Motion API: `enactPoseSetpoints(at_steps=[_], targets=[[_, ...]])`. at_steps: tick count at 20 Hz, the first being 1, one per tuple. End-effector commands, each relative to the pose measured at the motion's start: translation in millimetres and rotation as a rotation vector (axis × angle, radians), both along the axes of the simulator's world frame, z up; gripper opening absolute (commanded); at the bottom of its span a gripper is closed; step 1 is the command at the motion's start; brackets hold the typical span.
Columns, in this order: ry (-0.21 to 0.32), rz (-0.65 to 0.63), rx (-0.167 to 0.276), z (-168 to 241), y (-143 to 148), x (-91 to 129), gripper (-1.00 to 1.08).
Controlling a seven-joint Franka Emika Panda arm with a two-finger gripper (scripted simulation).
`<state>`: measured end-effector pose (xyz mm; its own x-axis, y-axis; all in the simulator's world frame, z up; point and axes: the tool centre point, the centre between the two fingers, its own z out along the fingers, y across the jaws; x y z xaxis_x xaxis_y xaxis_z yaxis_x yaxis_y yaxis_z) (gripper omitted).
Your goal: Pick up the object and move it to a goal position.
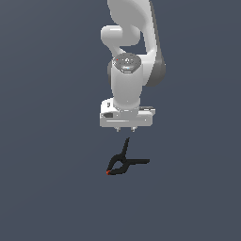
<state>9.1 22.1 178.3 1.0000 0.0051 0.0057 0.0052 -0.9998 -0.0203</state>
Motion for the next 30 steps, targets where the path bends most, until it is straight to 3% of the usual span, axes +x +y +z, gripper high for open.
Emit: enactPoseSetpoints(at_steps=[1, 12, 30], targets=[[0.001, -0.007, -0.001, -1, 0, 0, 0.28], [0.005, -0.133, -0.015, -14, 7, 7, 0.28], [-0.009, -0.532, -0.080, -56, 28, 28, 0.28]])
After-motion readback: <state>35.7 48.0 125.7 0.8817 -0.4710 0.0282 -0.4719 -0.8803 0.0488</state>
